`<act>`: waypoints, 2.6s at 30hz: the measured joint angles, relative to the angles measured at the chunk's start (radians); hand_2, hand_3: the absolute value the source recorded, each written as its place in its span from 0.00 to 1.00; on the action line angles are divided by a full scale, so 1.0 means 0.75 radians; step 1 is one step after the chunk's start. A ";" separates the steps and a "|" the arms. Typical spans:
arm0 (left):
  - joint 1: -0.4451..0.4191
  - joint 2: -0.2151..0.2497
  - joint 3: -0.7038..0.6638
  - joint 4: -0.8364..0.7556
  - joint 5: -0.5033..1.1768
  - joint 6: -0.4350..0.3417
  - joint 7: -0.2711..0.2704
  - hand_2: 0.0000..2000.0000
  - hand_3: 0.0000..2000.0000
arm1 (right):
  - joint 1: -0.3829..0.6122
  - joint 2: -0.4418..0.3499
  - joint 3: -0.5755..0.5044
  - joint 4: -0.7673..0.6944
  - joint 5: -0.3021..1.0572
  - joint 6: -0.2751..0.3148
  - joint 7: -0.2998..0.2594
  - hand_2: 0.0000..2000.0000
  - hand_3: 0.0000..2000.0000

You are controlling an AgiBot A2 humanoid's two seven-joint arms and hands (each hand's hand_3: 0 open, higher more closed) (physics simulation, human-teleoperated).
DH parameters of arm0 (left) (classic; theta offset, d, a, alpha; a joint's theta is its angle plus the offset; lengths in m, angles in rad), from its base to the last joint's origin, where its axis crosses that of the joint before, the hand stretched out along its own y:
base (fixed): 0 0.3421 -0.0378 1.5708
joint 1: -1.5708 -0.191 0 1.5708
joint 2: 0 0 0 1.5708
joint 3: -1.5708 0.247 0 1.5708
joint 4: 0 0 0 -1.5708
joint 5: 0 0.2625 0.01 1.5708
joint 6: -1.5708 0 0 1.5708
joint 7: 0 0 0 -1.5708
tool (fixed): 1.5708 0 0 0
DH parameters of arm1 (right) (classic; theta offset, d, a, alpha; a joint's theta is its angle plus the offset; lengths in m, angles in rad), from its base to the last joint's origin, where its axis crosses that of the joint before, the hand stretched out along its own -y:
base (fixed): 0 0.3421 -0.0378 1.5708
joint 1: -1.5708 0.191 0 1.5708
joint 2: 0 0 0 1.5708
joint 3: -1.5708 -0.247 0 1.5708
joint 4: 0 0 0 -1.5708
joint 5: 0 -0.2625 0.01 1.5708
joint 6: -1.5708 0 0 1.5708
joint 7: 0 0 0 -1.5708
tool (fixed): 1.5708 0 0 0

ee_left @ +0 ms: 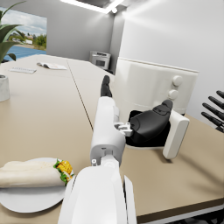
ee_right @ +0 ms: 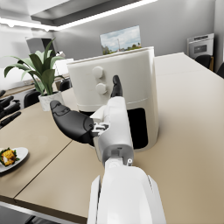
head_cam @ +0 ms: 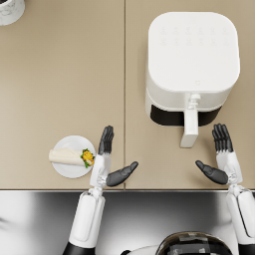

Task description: Pick up the chicken rolls and place it into the air fryer

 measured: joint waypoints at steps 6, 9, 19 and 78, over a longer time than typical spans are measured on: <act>-0.050 0.005 -0.117 -0.061 0.355 -0.008 -0.008 0.00 0.00 | 0.017 -0.033 0.009 -0.043 0.310 -0.008 0.008 0.00 0.00; -0.072 0.010 -0.172 -0.087 0.534 -0.009 -0.009 0.00 0.00 | 0.024 -0.048 0.021 -0.056 0.359 -0.009 0.009 0.00 0.00; -0.164 0.037 -0.424 -0.168 1.135 -0.479 -0.185 0.00 0.00 | 0.014 -0.079 0.037 -0.122 0.386 -0.009 0.009 0.00 0.00; 0.148 -0.002 -0.315 0.209 2.378 -0.088 -0.023 1.00 1.00 | 0.126 -0.284 0.092 -0.650 0.386 -0.009 0.009 0.00 0.00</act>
